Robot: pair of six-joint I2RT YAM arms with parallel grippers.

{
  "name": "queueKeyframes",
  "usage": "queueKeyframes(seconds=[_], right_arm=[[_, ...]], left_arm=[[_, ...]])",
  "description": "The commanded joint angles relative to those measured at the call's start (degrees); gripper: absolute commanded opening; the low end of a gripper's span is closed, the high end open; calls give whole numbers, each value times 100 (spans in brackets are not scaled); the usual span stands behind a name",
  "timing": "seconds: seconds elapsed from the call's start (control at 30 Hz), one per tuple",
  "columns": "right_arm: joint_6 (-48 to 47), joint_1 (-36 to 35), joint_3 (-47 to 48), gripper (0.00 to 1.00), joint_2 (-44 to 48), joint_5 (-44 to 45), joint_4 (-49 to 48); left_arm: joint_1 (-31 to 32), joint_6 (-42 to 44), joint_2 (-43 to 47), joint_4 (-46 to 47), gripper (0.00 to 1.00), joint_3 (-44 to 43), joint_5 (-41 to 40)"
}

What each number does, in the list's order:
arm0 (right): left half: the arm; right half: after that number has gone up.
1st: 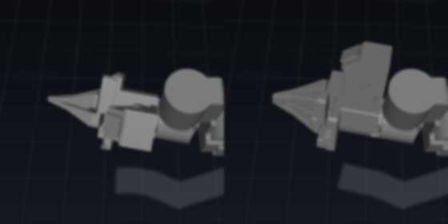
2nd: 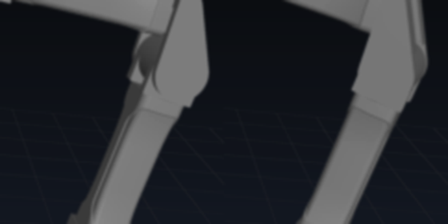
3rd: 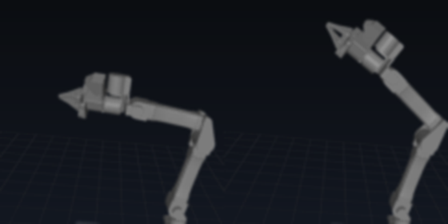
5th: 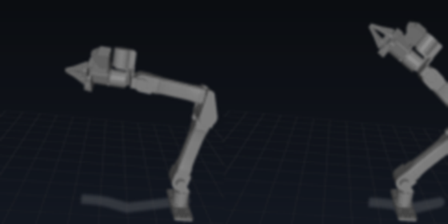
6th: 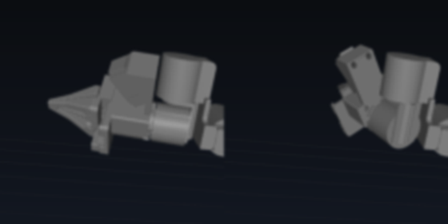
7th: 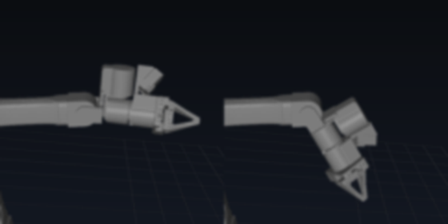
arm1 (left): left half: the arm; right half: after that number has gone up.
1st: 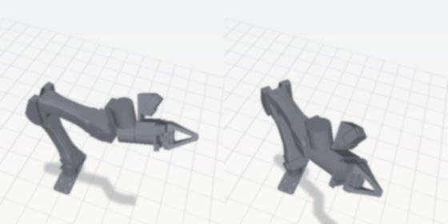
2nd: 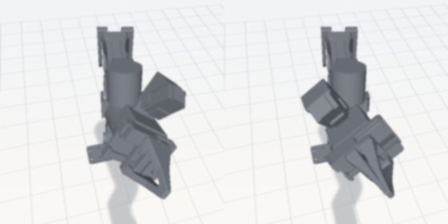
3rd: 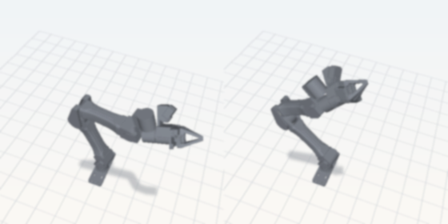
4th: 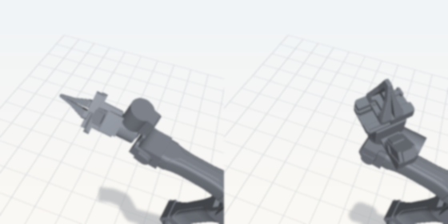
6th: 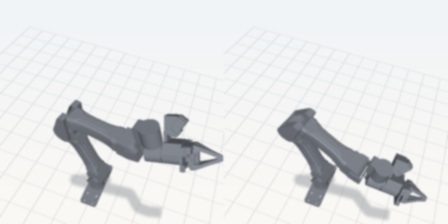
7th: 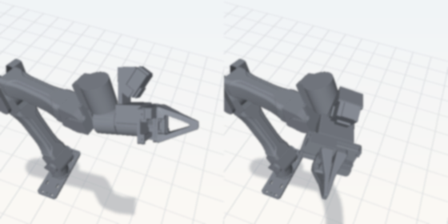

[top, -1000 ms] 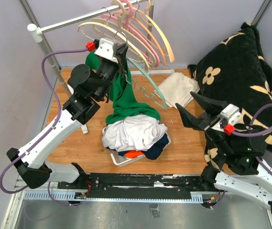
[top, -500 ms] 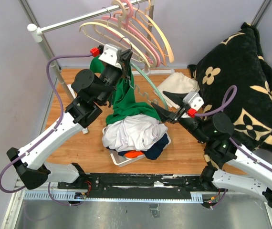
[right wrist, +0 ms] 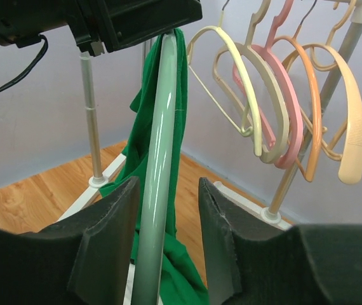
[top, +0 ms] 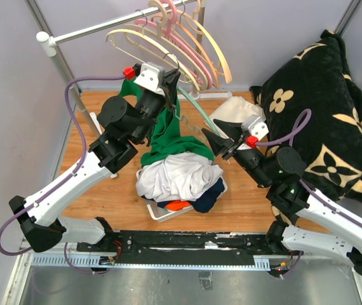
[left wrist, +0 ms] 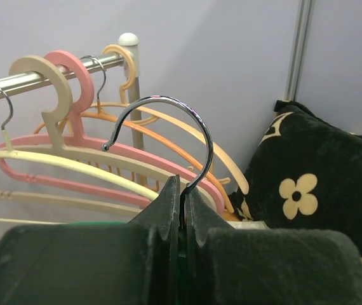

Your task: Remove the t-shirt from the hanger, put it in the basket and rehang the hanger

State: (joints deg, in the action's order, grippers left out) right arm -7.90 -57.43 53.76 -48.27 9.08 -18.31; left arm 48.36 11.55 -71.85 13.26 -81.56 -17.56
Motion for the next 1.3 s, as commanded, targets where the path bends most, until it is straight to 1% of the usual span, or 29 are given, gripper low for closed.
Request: queueKeyframes(seconds=[0.0,0.17,0.43,0.53,0.57,0.6,0.67,0.8,0.83,0.9,0.97,1.1,1.27], right_arm=[[71,135,161,41,-39,246,-308],[87,135,120,31,-35,349,-348],[31,135,24,9,125,563,-363],[-15,134,-28,3,243,541,-396],[-43,135,-59,2,280,523,-419],[-71,135,-87,1,321,505,-430],[-140,135,-142,1,403,454,-472],[-272,135,-253,1,571,445,-546],[-312,135,-272,1,600,445,-551],[-384,135,-297,1,666,452,-552],[-449,135,-315,1,723,464,-557],[-566,135,-346,1,790,473,-551],[-601,135,-351,1,821,424,-551]], left_arm=[[126,5,180,524,0,-11,-63],[225,58,179,551,0,-27,-112],[279,105,184,532,0,-2,-199],[279,124,187,510,1,15,-238],[279,128,184,498,2,13,-239],[279,137,186,474,6,16,-239],[279,138,198,459,15,36,-232],[279,141,269,413,37,82,-246],[279,149,291,392,40,106,-260],[279,182,400,385,42,198,-321],[279,243,544,398,47,436,-459],[279,211,932,461,52,955,-693],[278,102,1436,694,56,1529,-434]])
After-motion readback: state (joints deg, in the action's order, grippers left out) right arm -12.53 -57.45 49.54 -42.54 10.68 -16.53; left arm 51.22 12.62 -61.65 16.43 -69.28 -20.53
